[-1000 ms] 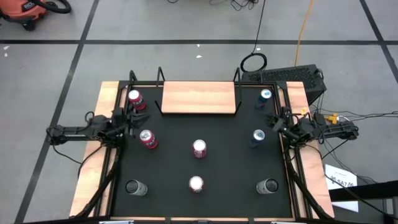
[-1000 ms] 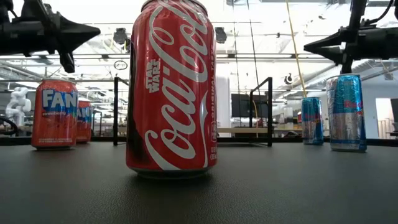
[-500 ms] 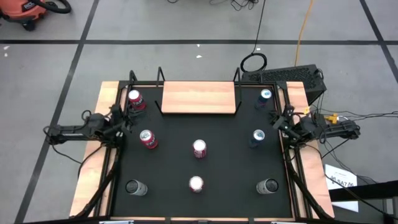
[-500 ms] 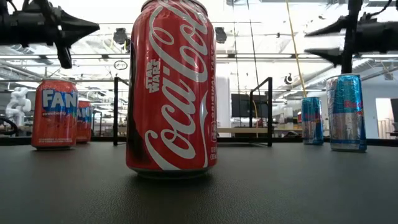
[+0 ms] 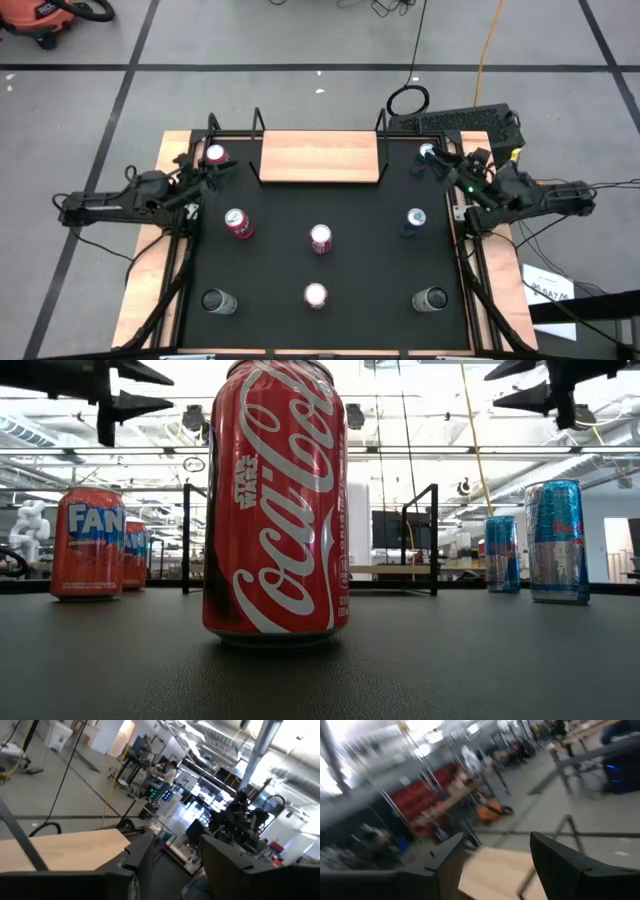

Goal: Place canned beverage on shelf
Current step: Put the top blue soda can on the shelf

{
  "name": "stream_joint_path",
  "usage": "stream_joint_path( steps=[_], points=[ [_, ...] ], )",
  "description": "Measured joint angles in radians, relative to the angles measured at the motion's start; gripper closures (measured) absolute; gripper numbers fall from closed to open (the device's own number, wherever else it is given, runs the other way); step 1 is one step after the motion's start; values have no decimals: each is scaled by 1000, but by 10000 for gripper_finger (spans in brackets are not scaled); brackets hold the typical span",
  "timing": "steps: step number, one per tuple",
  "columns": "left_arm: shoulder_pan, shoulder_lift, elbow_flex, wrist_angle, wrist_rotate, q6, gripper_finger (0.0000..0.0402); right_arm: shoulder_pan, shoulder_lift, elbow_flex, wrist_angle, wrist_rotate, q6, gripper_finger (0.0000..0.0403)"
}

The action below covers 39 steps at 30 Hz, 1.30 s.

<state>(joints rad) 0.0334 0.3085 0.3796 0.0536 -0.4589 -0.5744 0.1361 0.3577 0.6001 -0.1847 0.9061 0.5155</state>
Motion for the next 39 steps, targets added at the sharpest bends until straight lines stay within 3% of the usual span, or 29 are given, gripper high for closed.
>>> stream_joint_path(
  steps=[3, 9, 12, 15, 22, 30, 34, 39],
  points=[
    [18, 57, 58, 3, 27, -22, 240, 0, 60, 132, -271, 40, 66, 188],
    [41, 161, 175, -29, 74, -32, 240, -30, 163, 332, -653, 141, 211, 188],
    [43, 226, 252, -95, 106, -42, 240, -66, 214, 396, -814, 135, 275, 188],
    [43, 297, 327, -168, 138, -40, 240, -103, 273, 425, -916, 62, 303, 188],
    [45, 437, 454, -236, 152, 41, 240, -188, 420, 427, -961, -198, 310, 179],
    [91, 513, 546, -318, 153, 31, 240, -411, 536, 456, -975, -450, 298, 88],
    [120, 546, 606, -404, 155, 30, 228, -545, 588, 486, -972, -485, 237, 44],
    [160, 585, 653, -481, 165, 30, 180, -727, 692, 490, -977, -517, 134, 34]
  ],
)
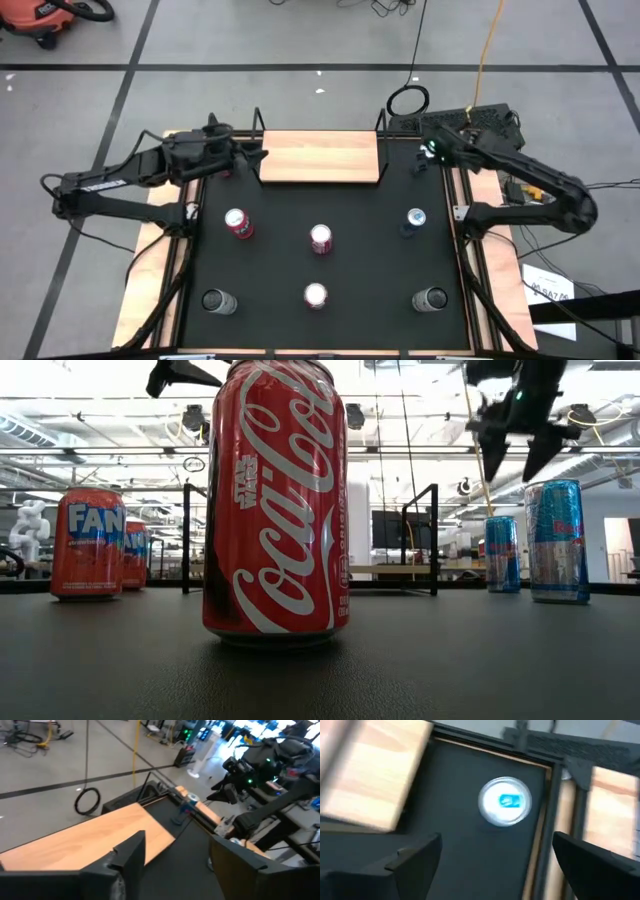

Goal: Place canned beverage on shelf
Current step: Put the top blue soda can on the shelf

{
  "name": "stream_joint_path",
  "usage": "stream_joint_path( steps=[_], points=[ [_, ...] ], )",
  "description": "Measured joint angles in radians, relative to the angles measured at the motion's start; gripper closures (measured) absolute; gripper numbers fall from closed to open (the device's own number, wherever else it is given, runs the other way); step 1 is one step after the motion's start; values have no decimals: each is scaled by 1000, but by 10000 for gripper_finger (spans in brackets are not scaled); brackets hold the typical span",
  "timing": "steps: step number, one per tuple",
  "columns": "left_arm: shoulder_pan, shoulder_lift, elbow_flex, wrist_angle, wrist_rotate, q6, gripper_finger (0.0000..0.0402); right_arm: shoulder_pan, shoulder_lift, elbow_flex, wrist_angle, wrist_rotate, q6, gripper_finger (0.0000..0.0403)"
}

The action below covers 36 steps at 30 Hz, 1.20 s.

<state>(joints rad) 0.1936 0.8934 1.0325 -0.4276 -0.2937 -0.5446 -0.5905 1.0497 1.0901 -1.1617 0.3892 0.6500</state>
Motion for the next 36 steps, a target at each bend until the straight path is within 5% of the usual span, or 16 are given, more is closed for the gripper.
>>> stream_joint_path(
  steps=[10, 21, 36],
  points=[
    [36, 37, 10, -46, 10, 1, 151, -197, 190, 0, 86, -75, -145, 38],
    [64, 37, 10, -89, -13, 35, 151, -274, 292, -1, 108, -126, -210, 43],
    [81, 36, 10, -87, -10, 90, 151, -280, 342, -1, 132, -155, -217, 142]
  ],
)
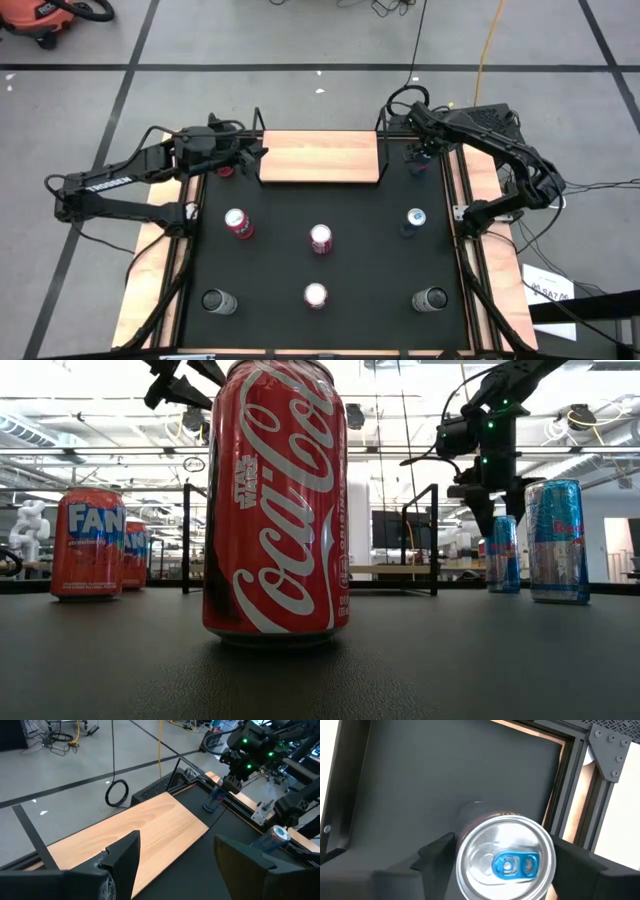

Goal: Place canned beverage on shelf
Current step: Put the top blue soda can on the shelf

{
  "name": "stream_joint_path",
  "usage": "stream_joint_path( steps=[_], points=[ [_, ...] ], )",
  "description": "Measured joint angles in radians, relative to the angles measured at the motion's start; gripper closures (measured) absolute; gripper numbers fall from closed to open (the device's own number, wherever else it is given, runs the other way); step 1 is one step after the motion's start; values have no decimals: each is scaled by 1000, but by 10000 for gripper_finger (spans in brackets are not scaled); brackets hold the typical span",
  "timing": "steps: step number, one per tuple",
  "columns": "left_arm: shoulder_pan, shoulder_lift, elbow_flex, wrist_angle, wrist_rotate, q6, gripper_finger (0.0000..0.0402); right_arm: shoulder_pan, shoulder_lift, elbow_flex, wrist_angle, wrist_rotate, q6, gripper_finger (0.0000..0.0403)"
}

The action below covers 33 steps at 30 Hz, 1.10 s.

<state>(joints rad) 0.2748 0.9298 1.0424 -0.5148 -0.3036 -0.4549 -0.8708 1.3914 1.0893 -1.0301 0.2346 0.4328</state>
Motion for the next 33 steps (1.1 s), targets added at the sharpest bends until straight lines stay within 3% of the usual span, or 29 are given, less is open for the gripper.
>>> stream_joint_path(
  steps=[5, 12, 20, 30, 33],
  points=[
    [18, 0, 0, 0, 1, 0, 151, -1, -1, 0, -17, 1, -2, 176],
    [60, 0, 0, 18, 6, 23, 151, -1, -1, 0, -21, 1, -16, 165],
    [160, 21, 0, 148, 162, 51, 151, 0, -1, 0, -24, 0, -32, 171],
    [233, 110, 0, 222, 171, 59, 151, 0, -39, -2, -77, -6, -58, 171],
    [240, 149, 0, 222, 171, 125, 151, 0, -54, -2, -78, -4, -58, 170]
  ],
)
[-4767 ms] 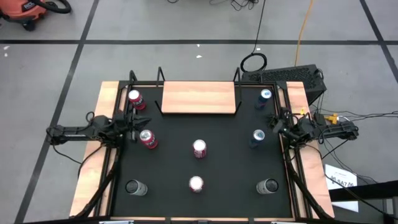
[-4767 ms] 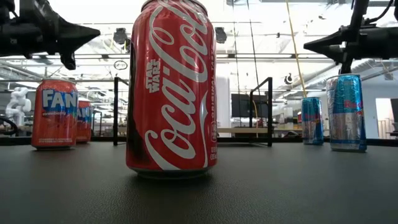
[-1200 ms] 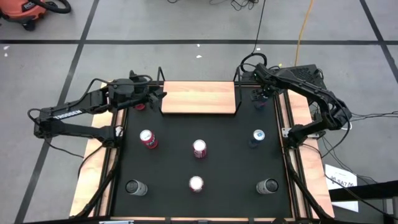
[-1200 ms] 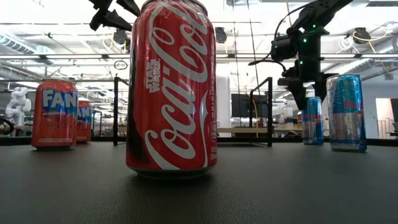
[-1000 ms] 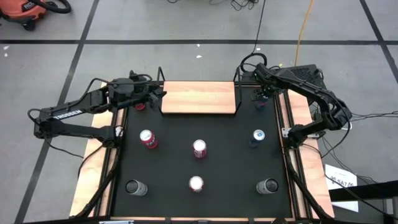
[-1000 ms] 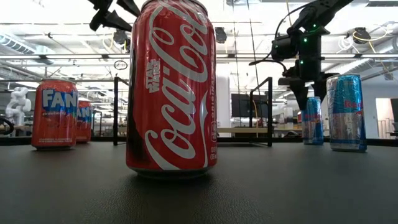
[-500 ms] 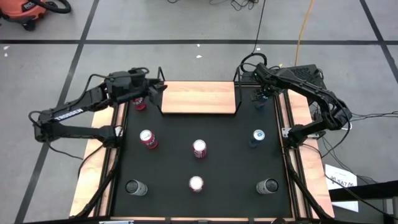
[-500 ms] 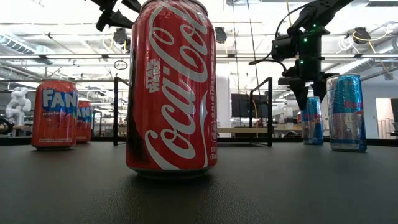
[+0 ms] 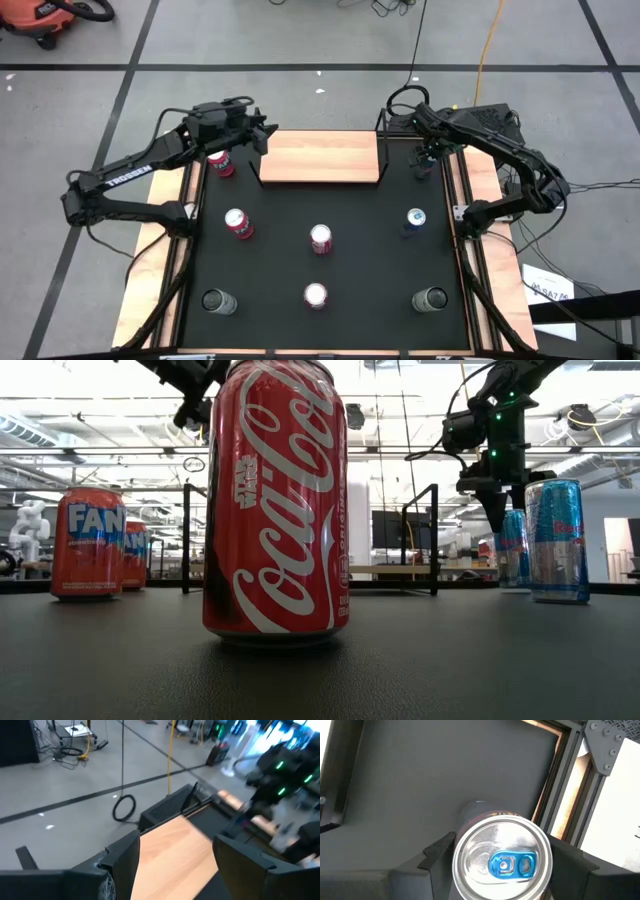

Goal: Place canned beverage on shelf
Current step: Put the top blue soda can on the shelf

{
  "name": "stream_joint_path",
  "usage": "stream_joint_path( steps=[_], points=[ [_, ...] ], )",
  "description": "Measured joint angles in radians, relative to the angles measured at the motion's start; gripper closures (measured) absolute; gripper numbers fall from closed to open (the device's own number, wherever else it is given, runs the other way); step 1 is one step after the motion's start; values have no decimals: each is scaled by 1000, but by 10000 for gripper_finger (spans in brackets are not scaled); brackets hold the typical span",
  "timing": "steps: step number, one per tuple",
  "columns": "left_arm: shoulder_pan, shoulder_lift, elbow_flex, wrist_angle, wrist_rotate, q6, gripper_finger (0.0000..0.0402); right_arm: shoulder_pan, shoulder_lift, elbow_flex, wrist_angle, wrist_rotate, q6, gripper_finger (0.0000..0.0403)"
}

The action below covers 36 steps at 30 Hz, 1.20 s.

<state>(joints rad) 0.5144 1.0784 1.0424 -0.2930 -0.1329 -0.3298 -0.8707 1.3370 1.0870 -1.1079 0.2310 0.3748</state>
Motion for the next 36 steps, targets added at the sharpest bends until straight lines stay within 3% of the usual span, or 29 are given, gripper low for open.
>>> stream_joint_path(
  steps=[14, 22, 27, 30, 36],
  points=[
    [-5, 104, 0, 0, 51, 50, 151, 9, -56, 0, -35, -1, 0, 171],
    [-11, 102, 0, 17, 55, 50, 151, 11, -173, 1, -37, -68, 17, 170],
    [-13, 114, 0, 67, 125, 57, 151, 11, -239, 1, -36, -80, 48, 170],
    [-13, 135, 0, 132, 171, 92, 148, 14, -268, 7, -38, -154, 68, 170],
    [-14, 214, 59, 206, 274, 116, 103, 72, -296, 173, -56, -205, 107, 170]
  ],
)
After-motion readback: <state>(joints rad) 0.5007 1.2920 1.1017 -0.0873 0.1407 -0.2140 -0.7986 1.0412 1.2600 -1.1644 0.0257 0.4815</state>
